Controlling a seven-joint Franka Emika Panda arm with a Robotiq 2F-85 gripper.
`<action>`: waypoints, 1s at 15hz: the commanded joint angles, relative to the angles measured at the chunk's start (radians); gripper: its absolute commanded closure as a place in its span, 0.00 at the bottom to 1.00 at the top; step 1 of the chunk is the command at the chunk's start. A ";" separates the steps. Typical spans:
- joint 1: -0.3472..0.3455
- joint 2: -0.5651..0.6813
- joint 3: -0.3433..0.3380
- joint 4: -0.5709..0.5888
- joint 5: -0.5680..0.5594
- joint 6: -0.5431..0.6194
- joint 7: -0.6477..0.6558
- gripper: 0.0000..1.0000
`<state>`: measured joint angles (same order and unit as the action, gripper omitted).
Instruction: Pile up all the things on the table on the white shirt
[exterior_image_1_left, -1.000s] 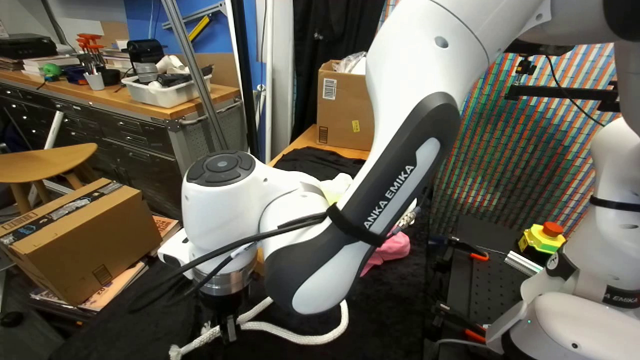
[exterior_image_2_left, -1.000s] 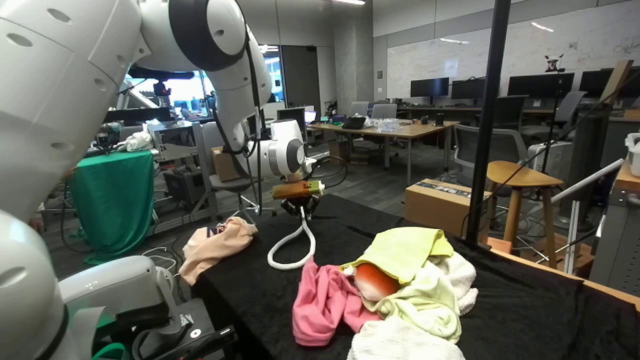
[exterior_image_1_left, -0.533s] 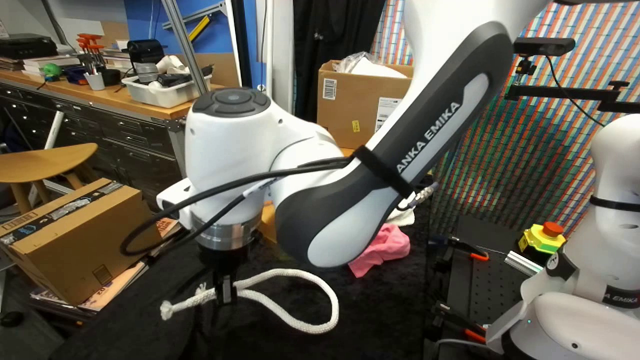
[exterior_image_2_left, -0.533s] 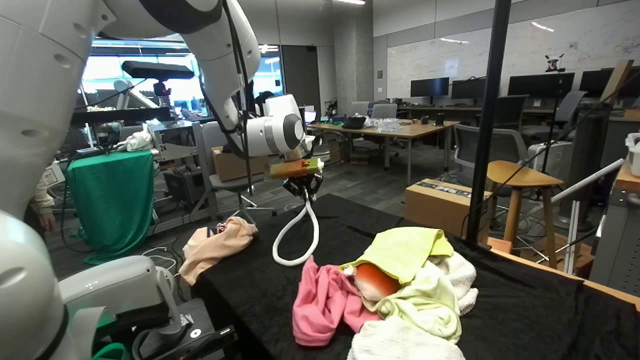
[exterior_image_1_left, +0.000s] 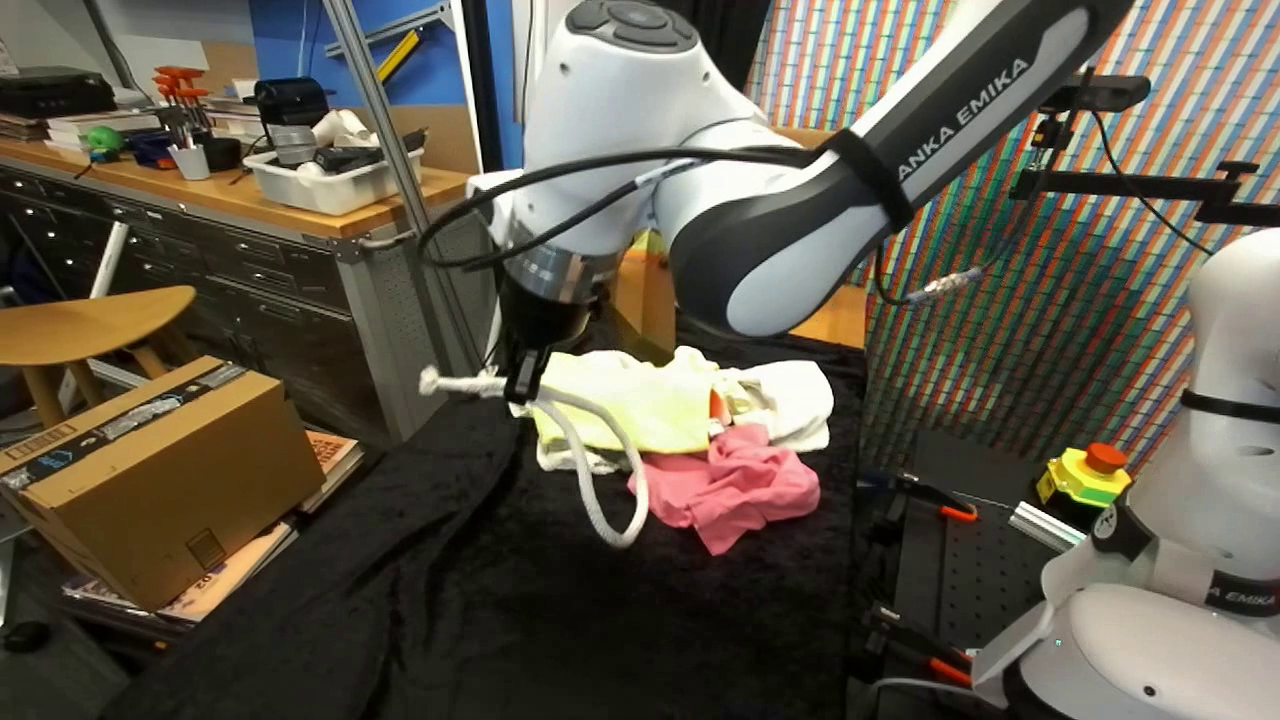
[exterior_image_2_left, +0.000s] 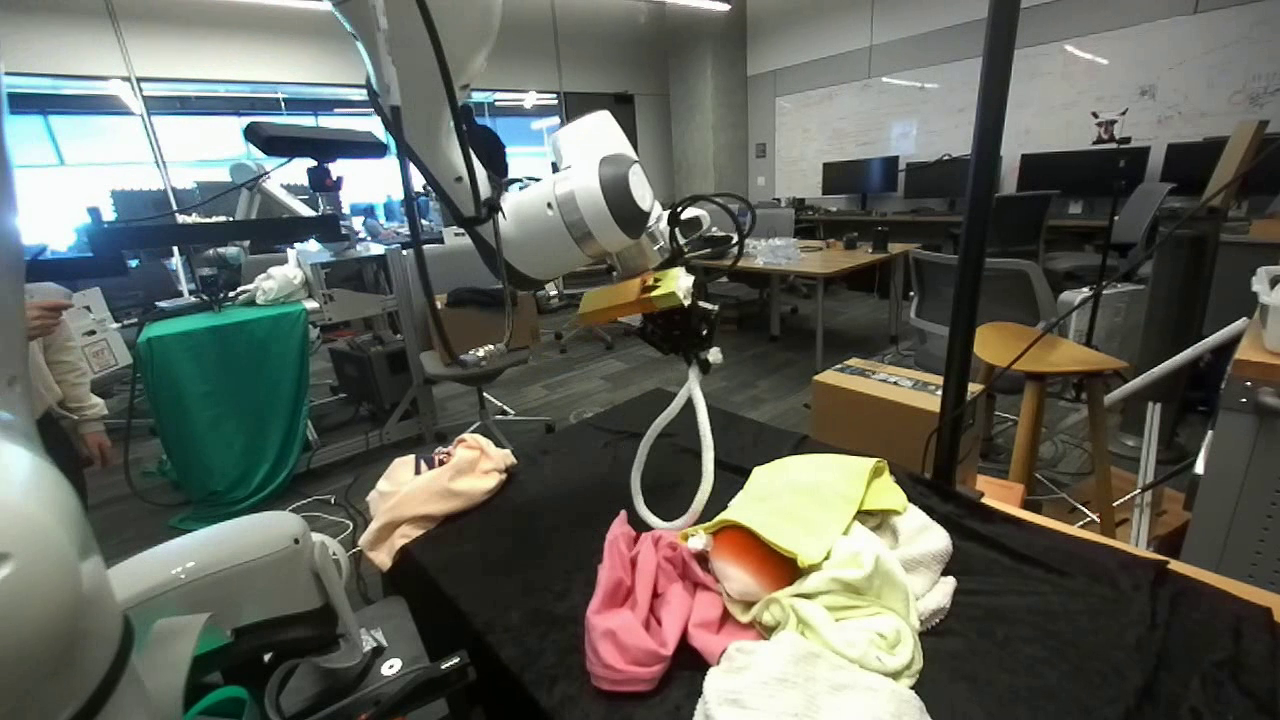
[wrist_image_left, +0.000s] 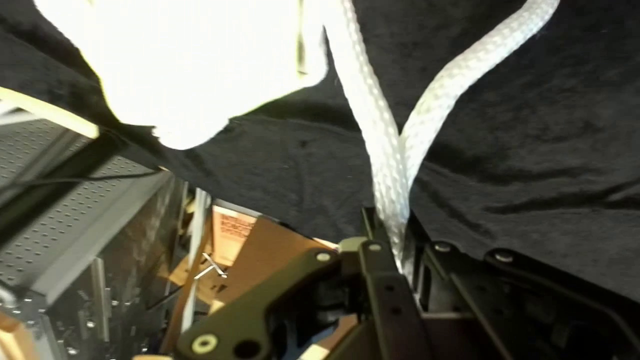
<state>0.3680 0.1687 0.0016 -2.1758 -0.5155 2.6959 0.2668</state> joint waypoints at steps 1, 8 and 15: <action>-0.058 -0.127 -0.090 -0.100 -0.140 0.054 0.151 0.95; -0.146 -0.119 -0.213 -0.096 -0.407 0.007 0.444 0.95; -0.201 -0.108 -0.096 -0.211 -0.242 -0.111 0.360 0.95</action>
<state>0.2164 0.0768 -0.1807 -2.3430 -0.8404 2.6368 0.6696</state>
